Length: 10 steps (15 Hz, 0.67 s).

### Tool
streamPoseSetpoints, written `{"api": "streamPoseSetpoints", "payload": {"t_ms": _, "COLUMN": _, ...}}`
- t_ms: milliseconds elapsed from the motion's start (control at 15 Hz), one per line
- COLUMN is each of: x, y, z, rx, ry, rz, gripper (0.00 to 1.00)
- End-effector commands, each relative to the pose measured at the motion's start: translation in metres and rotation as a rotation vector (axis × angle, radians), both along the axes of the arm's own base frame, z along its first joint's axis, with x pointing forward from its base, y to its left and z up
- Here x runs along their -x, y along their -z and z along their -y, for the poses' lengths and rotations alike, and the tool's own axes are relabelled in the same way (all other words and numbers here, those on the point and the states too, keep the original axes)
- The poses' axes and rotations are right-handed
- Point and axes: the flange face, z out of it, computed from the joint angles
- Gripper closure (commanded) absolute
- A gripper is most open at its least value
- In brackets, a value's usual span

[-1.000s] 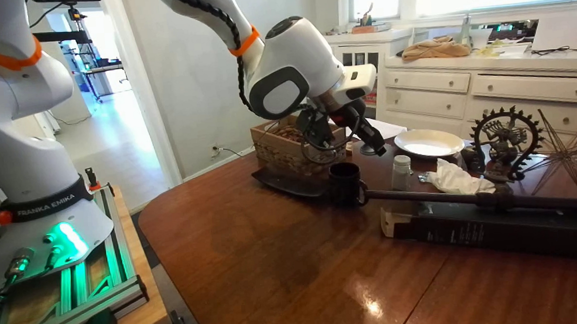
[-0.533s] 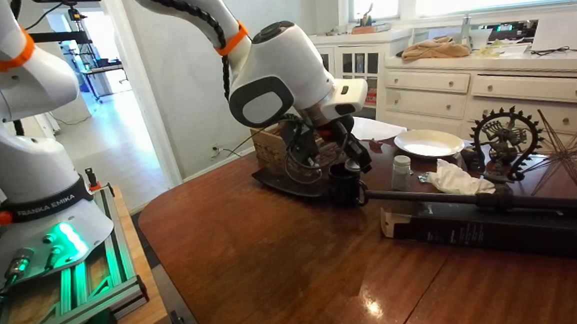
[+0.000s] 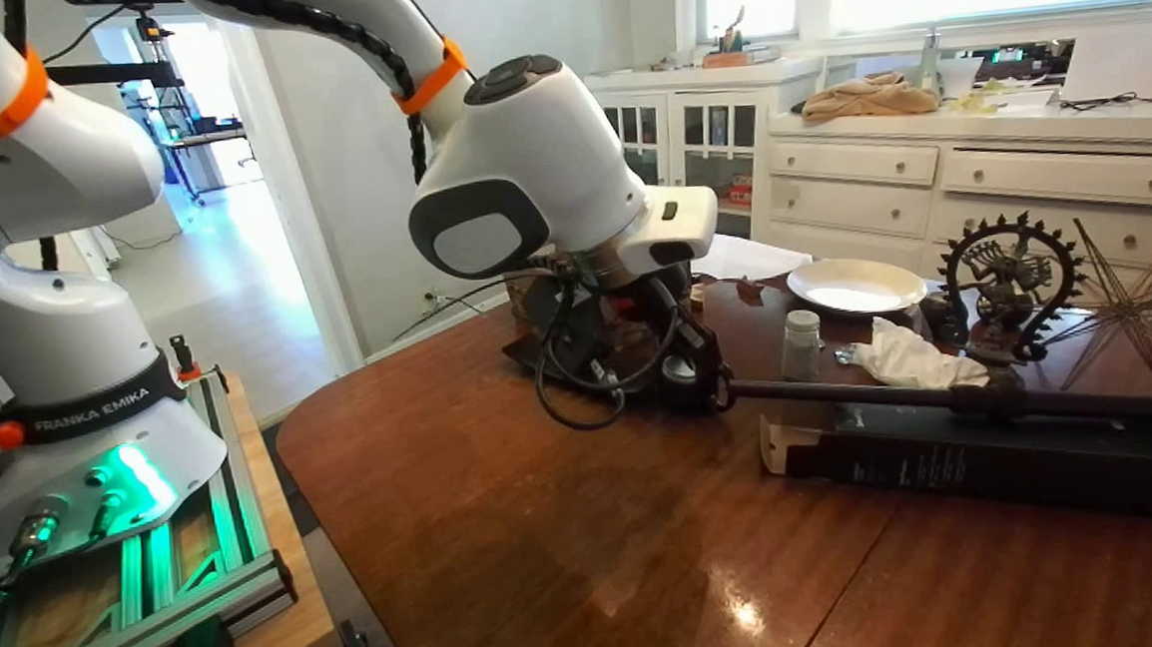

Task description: Remove the cap off of the bottle

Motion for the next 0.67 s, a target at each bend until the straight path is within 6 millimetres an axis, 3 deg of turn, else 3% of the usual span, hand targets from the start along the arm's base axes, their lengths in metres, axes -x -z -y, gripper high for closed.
{"api": "streamPoseSetpoints", "payload": {"t_ms": 0, "x": 0.024, "y": 0.009, "z": 0.003, "rx": 0.015, "ry": -0.100, "rz": -0.018, "gripper": 0.80}}
{"api": "streamPoseSetpoints", "payload": {"t_ms": 333, "x": 0.054, "y": 0.028, "z": 0.008, "rx": 0.006, "ry": -0.200, "rz": -0.035, "gripper": 0.80}}
{"api": "streamPoseSetpoints", "payload": {"t_ms": 600, "x": 0.074, "y": 0.049, "z": 0.009, "rx": -0.012, "ry": -0.180, "rz": -0.120, "gripper": 0.80}}
